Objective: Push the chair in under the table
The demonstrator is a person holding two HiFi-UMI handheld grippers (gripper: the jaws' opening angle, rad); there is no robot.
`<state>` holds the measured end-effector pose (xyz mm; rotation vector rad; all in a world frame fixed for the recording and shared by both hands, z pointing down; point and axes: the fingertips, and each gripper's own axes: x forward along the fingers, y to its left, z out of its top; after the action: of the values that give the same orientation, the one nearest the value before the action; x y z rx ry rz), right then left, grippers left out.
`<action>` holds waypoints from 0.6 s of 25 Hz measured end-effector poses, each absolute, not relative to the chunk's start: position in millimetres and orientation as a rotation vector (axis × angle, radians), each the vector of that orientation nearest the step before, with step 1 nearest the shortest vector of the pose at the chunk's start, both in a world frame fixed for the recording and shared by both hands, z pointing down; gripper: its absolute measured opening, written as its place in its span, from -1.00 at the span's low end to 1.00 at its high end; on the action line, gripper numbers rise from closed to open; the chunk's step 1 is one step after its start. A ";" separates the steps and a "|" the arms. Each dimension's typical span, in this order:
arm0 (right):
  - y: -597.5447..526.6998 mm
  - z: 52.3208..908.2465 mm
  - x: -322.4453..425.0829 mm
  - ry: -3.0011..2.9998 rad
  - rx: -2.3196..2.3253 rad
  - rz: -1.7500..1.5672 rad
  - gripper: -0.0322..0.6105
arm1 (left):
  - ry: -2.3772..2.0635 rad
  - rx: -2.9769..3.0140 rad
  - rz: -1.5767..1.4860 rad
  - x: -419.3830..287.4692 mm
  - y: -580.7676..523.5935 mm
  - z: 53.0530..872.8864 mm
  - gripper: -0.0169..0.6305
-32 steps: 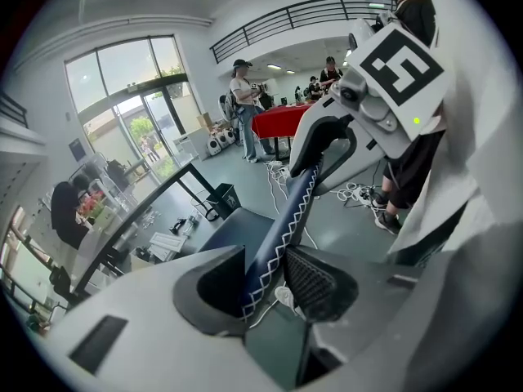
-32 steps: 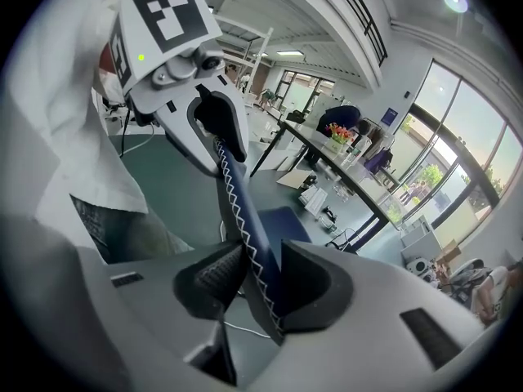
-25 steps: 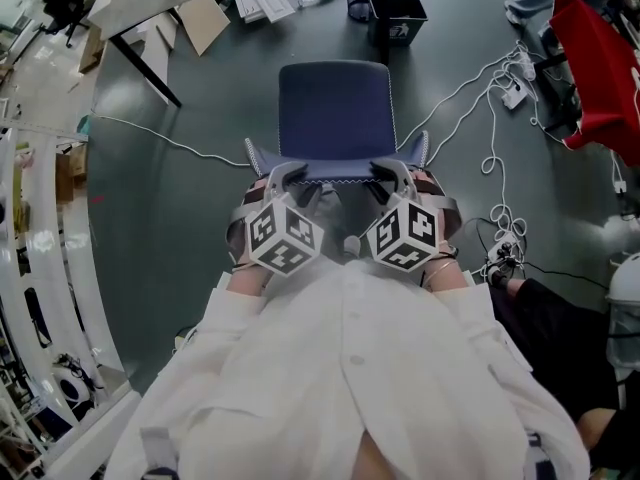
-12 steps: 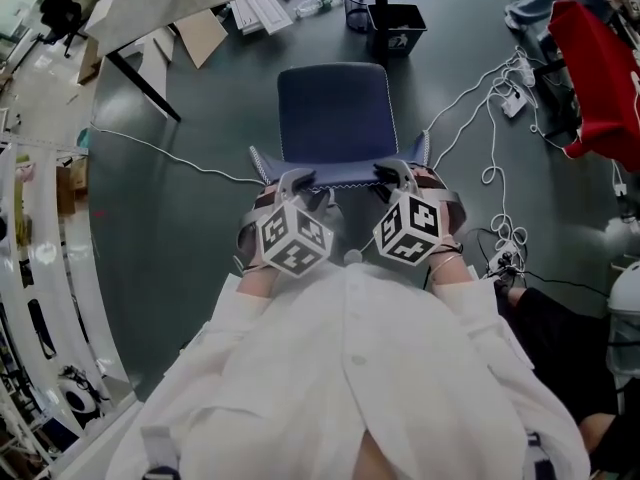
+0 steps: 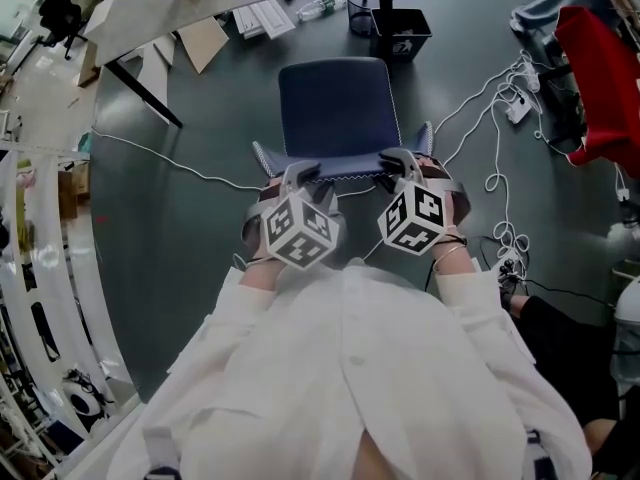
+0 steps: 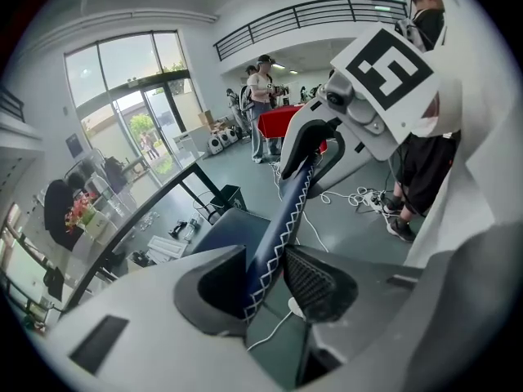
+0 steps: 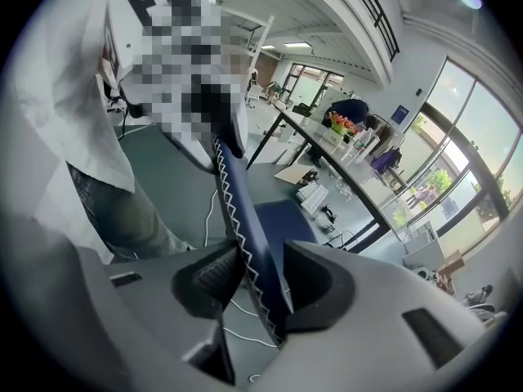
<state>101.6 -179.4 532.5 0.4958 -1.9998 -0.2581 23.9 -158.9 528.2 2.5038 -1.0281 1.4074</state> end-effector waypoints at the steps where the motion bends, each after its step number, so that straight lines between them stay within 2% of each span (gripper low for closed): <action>1: -184.7 532.7 100.5 -1.998 0.497 -0.259 -0.44 | -1.026 2.504 1.406 22.9 -163.7 528.3 -0.49; 15: -243.2 531.9 86.4 -1.955 0.546 -0.233 -0.42 | -0.944 2.525 1.392 9.0 -218.4 525.7 -0.52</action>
<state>86.4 -243.2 531.9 0.5464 -1.9555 -0.2326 9.0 -218.4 525.7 2.5255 -0.9441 1.3922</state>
